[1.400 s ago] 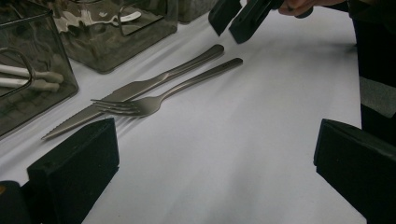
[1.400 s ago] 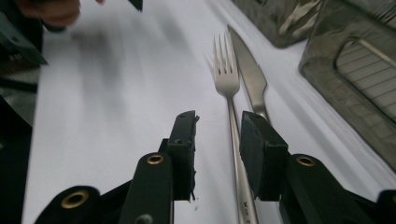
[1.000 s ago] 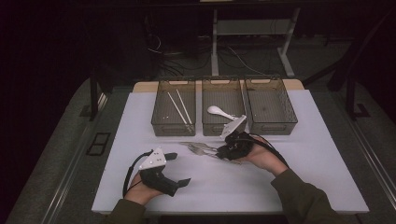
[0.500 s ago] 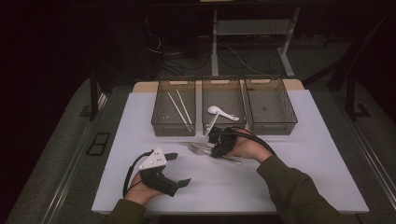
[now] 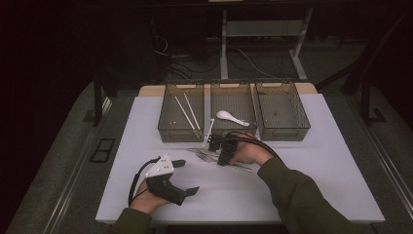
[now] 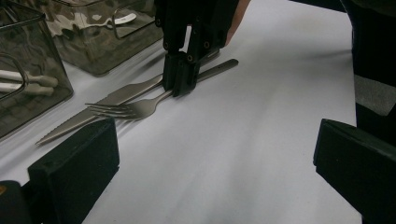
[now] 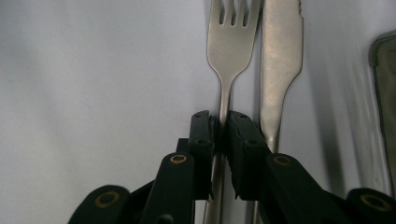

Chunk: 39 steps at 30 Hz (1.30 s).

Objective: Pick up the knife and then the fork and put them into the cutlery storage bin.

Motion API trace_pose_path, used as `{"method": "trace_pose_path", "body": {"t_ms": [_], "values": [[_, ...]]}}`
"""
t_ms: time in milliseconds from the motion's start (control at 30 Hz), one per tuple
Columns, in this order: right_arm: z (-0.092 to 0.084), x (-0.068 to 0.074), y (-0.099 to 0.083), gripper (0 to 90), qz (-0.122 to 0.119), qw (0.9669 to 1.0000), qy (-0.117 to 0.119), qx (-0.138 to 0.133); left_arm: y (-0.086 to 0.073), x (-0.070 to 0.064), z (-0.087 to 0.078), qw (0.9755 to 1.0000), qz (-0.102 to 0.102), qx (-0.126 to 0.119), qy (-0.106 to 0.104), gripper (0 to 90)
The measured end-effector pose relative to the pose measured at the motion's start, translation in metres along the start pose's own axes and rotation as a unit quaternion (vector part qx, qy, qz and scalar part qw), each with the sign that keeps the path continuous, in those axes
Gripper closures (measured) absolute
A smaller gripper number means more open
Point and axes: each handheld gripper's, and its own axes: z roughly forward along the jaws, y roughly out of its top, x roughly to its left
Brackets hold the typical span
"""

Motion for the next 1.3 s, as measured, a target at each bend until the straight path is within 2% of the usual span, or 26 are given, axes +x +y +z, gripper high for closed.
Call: {"method": "trace_pose_path", "body": {"t_ms": [167, 467, 600, 633, 767, 867, 933, 967, 1100, 1300], "values": [[0.001, -0.002, 0.004, 83.9, 0.005, 0.9999, 0.0, 0.014, 0.0, 0.0, 0.0, 1.0, 0.002, 0.001, 0.0, 0.0], [0.0, 0.0, 0.003, 85.2, 0.007, 0.9999, -0.004, 0.01, 0.0, 0.0, 0.0, 1.0, 0.0, 0.0, 0.0, 0.0], [-0.003, -0.003, -0.005, 85.2, 0.018, 0.9998, 0.007, -0.011, 0.0, 0.0, -0.001, 1.0, -0.001, -0.001, 0.001, 0.0], [-0.005, -0.003, -0.007, 85.3, 0.021, 0.9996, 0.011, -0.017, 0.0, 0.001, -0.001, 1.0, 0.004, 0.001, 0.001, 0.0], [-0.011, -0.004, -0.02, 85.3, 0.033, 0.9976, 0.02, -0.057, 0.0, 0.001, -0.001, 1.0, 0.005, 0.002, 0.001, 0.0], [-0.017, -0.004, -0.03, 85.3, 0.045, 0.9949, 0.024, -0.087, 0.0, 0.002, -0.001, 1.0, 0.003, 0.003, 0.002, 0.0], [-0.021, -0.003, -0.038, 85.2, 0.037, 0.9925, 0.024, -0.114, 0.0, 0.002, -0.001, 1.0, 0.002, 0.003, 0.003, 0.0], [-0.023, -0.002, -0.042, 85.3, 0.043, 0.9903, 0.031, -0.129, -0.001, 0.002, -0.001, 1.0, 0.001, 0.002, 0.002, 0.0], [-0.03, -0.002, -0.056, 85.3, 0.045, 0.9851, 0.022, -0.164, -0.001, 0.002, -0.001, 1.0, -0.001, 0.003, 0.003, 0.0], [-0.04, 0.0, -0.076, 85.3, 0.06, 0.9743, 0.015, -0.217, -0.001, 0.002, -0.001, 1.0, -0.003, 0.004, 0.006, 0.0]]}}
